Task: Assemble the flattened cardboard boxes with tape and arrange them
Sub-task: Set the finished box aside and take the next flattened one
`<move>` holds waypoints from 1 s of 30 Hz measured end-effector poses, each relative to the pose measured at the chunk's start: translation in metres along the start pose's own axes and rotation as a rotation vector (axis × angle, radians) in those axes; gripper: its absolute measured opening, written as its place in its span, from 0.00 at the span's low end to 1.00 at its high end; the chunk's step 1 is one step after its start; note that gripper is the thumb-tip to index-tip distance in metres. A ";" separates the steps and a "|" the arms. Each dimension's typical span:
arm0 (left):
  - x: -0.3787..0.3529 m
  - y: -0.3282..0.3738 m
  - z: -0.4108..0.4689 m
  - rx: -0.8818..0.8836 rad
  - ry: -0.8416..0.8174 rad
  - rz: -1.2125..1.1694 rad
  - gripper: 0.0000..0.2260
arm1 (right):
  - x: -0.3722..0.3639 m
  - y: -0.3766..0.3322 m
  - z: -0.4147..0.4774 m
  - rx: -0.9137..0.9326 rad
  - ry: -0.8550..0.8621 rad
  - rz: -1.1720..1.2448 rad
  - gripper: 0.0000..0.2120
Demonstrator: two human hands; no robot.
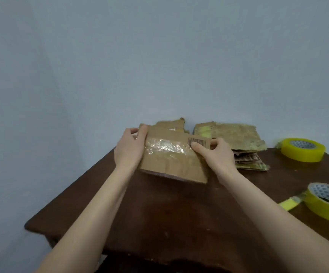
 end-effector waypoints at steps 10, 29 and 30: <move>0.072 -0.125 0.011 0.021 0.269 -0.267 0.19 | -0.181 0.000 -0.009 0.041 -0.425 0.173 0.37; 0.019 -0.219 0.083 0.479 0.205 -0.050 0.55 | -0.306 0.043 0.040 -0.059 -0.716 -0.043 0.38; 0.022 -0.224 0.088 0.453 0.175 -0.087 0.56 | -0.310 0.043 0.042 -0.063 -0.713 -0.030 0.38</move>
Point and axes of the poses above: each hand's wrist, its own z-axis towards the middle knuckle, its own x-axis out of the back of the hand, y = z × x, the point moved 6 cm from there along z, towards the middle knuckle, and after that the axes turned 8 degrees about z, right-handed, at the moved point
